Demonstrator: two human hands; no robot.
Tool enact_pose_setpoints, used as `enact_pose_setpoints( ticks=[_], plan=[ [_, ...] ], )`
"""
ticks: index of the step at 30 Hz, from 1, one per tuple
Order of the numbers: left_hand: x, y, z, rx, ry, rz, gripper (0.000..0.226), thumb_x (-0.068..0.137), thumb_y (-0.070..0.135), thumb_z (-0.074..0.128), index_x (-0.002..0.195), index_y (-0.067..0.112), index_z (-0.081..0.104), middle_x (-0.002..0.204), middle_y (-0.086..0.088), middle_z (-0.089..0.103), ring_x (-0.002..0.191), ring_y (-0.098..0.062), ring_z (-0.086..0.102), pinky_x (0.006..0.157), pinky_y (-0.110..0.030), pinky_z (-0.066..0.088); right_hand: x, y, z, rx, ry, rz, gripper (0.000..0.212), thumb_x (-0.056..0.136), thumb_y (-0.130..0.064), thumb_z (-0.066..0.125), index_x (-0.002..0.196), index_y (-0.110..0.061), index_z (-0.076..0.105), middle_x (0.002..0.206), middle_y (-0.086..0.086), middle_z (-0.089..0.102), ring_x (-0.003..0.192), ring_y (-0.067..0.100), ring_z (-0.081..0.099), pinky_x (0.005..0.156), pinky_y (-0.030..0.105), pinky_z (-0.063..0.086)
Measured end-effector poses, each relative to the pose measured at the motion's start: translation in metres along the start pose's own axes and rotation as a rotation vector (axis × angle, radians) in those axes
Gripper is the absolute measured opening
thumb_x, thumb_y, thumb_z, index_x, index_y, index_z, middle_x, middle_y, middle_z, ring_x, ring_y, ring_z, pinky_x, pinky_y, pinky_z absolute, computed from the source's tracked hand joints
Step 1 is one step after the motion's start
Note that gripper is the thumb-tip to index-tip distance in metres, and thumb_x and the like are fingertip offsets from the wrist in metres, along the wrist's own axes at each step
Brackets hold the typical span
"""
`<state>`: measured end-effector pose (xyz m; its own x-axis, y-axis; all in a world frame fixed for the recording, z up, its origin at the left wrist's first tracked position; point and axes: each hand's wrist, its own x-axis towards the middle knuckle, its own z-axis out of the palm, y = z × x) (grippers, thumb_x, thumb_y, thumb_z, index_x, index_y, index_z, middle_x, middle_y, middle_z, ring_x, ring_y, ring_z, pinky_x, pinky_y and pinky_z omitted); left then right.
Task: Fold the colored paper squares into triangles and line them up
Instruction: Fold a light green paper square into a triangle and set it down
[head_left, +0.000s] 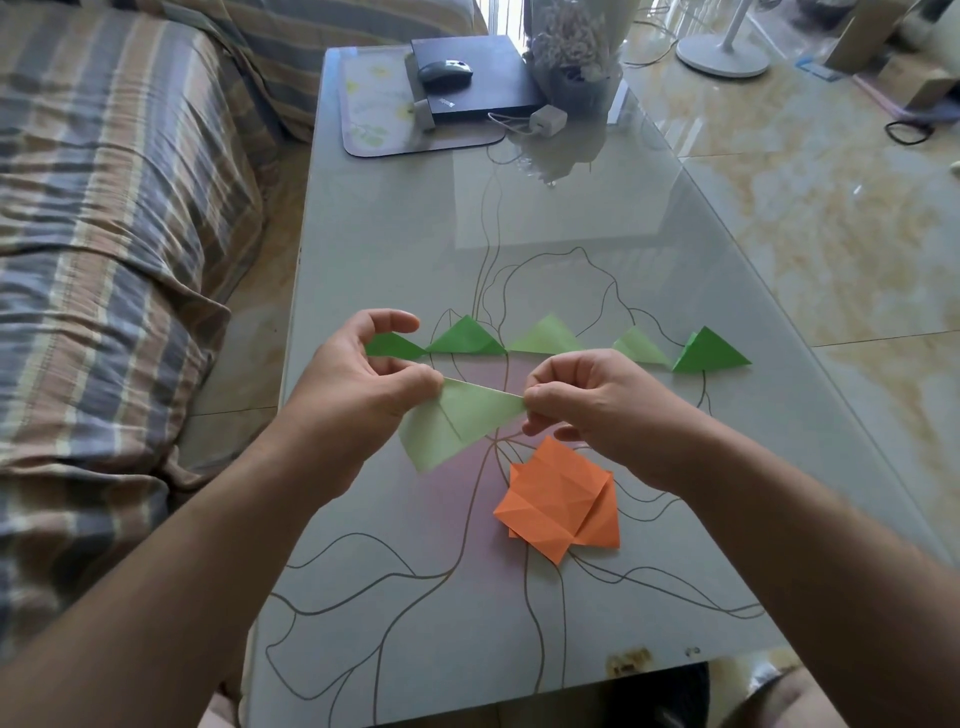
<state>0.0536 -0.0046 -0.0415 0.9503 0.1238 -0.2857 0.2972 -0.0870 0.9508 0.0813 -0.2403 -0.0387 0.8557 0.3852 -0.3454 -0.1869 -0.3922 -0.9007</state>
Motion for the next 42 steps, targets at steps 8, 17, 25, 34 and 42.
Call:
enact_pose_setpoints(
  ticks=[8, 17, 25, 34, 42],
  plan=[
    [0.002, 0.003, -0.003, -0.089, 0.058, -0.027, 0.046, 0.079, 0.012, 0.078, 0.116, 0.033, 0.063, 0.111, -0.028, 0.070, 0.086, -0.028, 0.069, 0.077, -0.045, 0.052, 0.003, 0.001, -0.007, 0.093, 0.108, 0.057, 0.017, 0.100, -0.017, 0.059, 0.084, -0.016, 0.066, 0.082, 0.006, 0.070, 0.095, 0.033, 0.075, 0.082, 0.038, 0.051],
    [-0.005, -0.006, 0.014, -0.085, -0.055, -0.025, 0.035, 0.091, 0.003, 0.073, 0.119, 0.023, 0.064, 0.082, -0.002, 0.070, 0.078, -0.017, 0.069, 0.078, -0.043, 0.057, 0.004, 0.005, 0.005, 0.133, 0.083, 0.020, 0.010, 0.096, -0.017, 0.070, 0.086, -0.014, 0.070, 0.085, 0.009, 0.073, 0.079, 0.018, 0.071, 0.075, 0.033, 0.051],
    [-0.010, -0.005, 0.017, 0.073, -0.261, -0.086, 0.034, 0.068, 0.013, 0.057, 0.098, 0.015, 0.072, 0.081, -0.003, 0.065, 0.075, -0.018, 0.062, 0.074, -0.038, 0.054, 0.003, 0.004, 0.009, 0.233, 0.074, -0.054, 0.012, 0.097, -0.012, 0.068, 0.085, -0.013, 0.069, 0.079, 0.006, 0.071, 0.075, 0.020, 0.065, 0.077, 0.039, 0.053],
    [-0.015, -0.012, 0.030, 0.092, -0.220, 0.028, 0.021, 0.078, 0.037, 0.075, 0.088, 0.019, 0.079, 0.091, -0.012, 0.077, 0.079, -0.015, 0.066, 0.076, -0.037, 0.052, 0.005, 0.007, 0.019, 0.224, 0.007, -0.092, 0.024, 0.080, -0.023, 0.074, 0.081, 0.000, 0.067, 0.073, 0.009, 0.057, 0.073, 0.023, 0.049, 0.074, 0.043, 0.042],
    [-0.015, -0.012, 0.028, 0.085, -0.237, 0.018, 0.007, 0.084, 0.025, 0.080, 0.085, 0.018, 0.080, 0.089, -0.008, 0.077, 0.081, -0.015, 0.067, 0.079, -0.036, 0.051, 0.005, 0.007, 0.017, 0.240, 0.003, -0.089, 0.015, 0.080, -0.021, 0.072, 0.081, -0.005, 0.070, 0.077, 0.013, 0.060, 0.076, 0.026, 0.054, 0.076, 0.045, 0.045]
  ],
)
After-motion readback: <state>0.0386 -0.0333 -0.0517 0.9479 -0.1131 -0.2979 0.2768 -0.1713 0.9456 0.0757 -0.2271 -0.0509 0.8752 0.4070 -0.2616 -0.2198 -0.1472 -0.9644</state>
